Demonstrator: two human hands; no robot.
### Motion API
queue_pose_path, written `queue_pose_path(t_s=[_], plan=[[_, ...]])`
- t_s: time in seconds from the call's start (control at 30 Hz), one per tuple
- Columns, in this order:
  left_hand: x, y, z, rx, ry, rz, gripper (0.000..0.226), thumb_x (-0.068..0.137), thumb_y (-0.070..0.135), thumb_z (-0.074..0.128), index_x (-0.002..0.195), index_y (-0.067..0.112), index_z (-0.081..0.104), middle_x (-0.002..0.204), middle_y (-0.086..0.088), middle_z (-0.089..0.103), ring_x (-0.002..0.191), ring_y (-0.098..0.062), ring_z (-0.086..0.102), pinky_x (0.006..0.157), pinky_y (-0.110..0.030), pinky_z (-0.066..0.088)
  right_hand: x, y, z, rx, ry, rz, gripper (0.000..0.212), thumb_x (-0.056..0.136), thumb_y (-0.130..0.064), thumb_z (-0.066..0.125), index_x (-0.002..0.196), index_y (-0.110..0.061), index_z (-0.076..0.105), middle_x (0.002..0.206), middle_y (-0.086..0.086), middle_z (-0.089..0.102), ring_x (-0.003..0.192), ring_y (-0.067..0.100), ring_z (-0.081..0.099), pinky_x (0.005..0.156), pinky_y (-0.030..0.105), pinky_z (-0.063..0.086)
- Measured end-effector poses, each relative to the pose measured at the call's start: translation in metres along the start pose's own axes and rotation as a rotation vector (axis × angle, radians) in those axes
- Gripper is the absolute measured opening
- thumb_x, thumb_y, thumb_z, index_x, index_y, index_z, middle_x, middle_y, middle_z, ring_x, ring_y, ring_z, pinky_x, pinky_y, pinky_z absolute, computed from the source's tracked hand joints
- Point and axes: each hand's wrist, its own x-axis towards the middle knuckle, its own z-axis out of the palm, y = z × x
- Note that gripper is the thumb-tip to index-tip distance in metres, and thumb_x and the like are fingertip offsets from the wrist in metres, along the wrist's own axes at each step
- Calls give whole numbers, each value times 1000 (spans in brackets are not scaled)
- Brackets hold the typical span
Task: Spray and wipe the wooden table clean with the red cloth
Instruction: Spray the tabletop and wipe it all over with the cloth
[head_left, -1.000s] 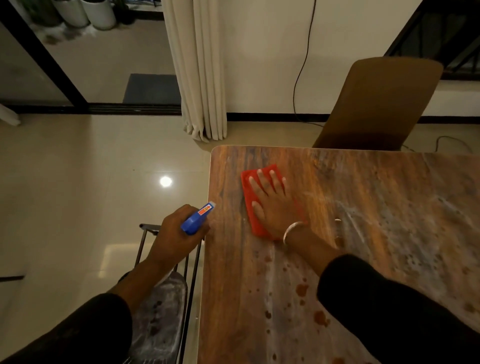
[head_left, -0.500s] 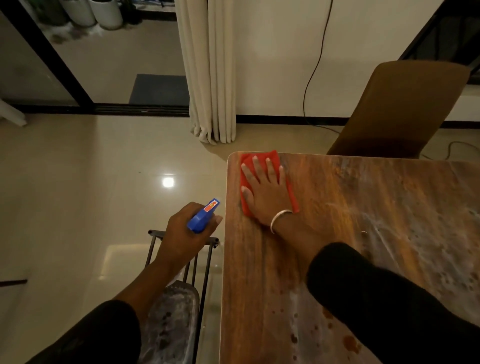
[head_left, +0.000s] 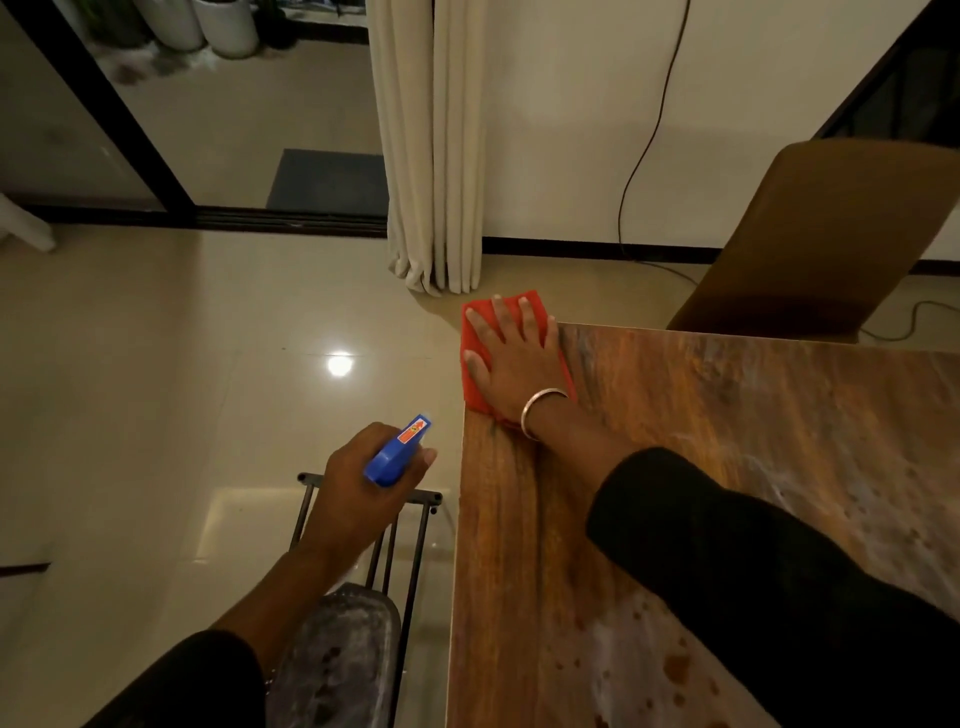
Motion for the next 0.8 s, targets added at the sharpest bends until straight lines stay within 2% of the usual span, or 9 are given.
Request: queue_pose_path(t_s=[0.07, 0.13, 0.3, 0.37, 0.47, 0.53, 0.6, 0.67, 0.8], plan=[[-1, 2, -2, 18, -8, -10, 17, 84, 48, 65, 89, 35, 56, 79, 14, 63, 69, -8, 62, 66, -7, 48, -13, -9, 6, 4, 14, 0, 68, 110, -56, 26, 169, -33, 4, 178, 5, -5, 163, 37, -8, 128, 65, 1], [3, 5, -4, 41, -4, -10, 15, 85, 47, 65, 88, 36, 55, 77, 15, 62, 68, -7, 61, 64, -7, 48, -62, -19, 23, -16, 23, -49, 68, 109, -57, 22, 169, -32, 1, 177, 7, -9, 162, 38, -12, 128, 66, 3], [16, 16, 3, 38, -13, 30, 16, 85, 44, 67, 89, 34, 56, 72, 8, 60, 66, -10, 59, 65, -10, 49, -200, 2, 61, 13, 33, -178, 69, 109, -63, 26, 169, -34, 9, 178, 3, 0, 164, 35, 1, 124, 65, 10], [17, 20, 4, 30, -39, 53, 16, 85, 42, 66, 89, 31, 57, 73, 8, 61, 67, -10, 60, 66, -9, 48, -188, 35, 52, 32, 7, -141, 73, 107, -69, 22, 169, -37, 2, 178, -1, -7, 164, 33, -5, 125, 64, 7], [17, 25, 2, 33, -87, 88, 11, 87, 36, 66, 88, 32, 56, 77, 13, 62, 68, -8, 61, 66, -5, 46, -103, 76, 18, 24, -9, 59, 77, 103, -73, 16, 166, -39, -14, 175, 0, -22, 161, 34, -19, 129, 64, -2], [17, 29, -2, 75, -105, 111, 12, 88, 34, 66, 86, 33, 54, 79, 16, 63, 69, -7, 61, 66, -4, 46, -47, 85, -2, 23, -26, 152, 77, 105, -70, 19, 167, -36, -11, 176, 3, -18, 161, 37, -17, 129, 64, -3], [17, 33, -5, 119, -124, 115, 12, 88, 36, 65, 85, 34, 53, 79, 17, 63, 69, -6, 62, 65, -4, 45, -30, 76, -7, 28, -21, 177, 74, 107, -62, 24, 169, -33, -4, 177, 6, -11, 162, 39, -12, 129, 64, -2], [18, 40, -9, 140, -122, 115, 12, 87, 39, 64, 85, 35, 53, 78, 16, 63, 68, -6, 62, 64, -3, 45, -54, 56, 3, 19, 4, 124, 72, 108, -60, 23, 169, -31, -3, 177, 7, -12, 162, 38, -13, 129, 64, -2], [35, 54, -9, 209, -135, 118, 16, 86, 42, 64, 87, 29, 55, 68, 6, 61, 65, -9, 62, 63, -8, 47, -176, 39, 47, 5, 55, -30, 71, 109, -63, 22, 170, -30, 7, 178, 7, -5, 163, 38, -6, 128, 65, 2]])
